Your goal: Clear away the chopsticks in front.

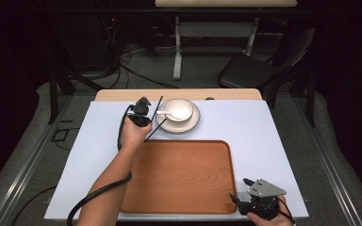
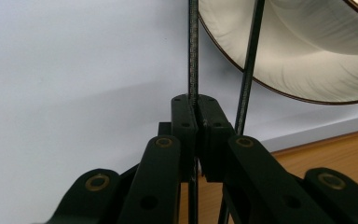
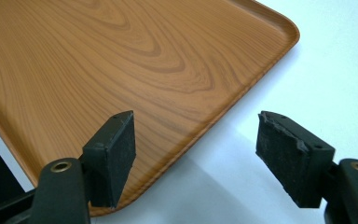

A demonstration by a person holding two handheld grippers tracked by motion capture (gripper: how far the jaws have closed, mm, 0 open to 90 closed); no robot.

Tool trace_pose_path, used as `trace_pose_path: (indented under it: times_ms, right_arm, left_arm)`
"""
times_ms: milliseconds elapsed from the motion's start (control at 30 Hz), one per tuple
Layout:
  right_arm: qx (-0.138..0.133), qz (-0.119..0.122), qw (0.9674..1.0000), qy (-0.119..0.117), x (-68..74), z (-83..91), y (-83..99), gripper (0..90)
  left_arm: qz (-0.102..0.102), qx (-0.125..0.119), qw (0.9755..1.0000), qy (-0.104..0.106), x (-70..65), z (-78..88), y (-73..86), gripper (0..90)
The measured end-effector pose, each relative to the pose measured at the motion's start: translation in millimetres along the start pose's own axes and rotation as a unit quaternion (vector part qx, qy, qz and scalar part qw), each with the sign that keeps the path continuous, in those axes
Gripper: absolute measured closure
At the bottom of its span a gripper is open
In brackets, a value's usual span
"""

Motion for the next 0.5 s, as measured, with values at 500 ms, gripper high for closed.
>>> trace_pose_path:
  times_ms: [500]
  right_arm:
    - [-0.003, 0.000, 1.0000, 0.002, -0.2, 0.1, -0.9, 27.9]
  left_arm:
    - [0.006, -0.009, 0.9999, -0.004, 26.3, 33.0, 36.9, 86.4]
Point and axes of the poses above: each handheld gripper's, and its own axes: z roughly backward along the jaws, y roughly out of its underside, x roughly to its left, the point moved 7 cm from there along -z, roughly forward along the jaws, and after that the axes turned 10 degrees about -z, right-handed, at the moved point
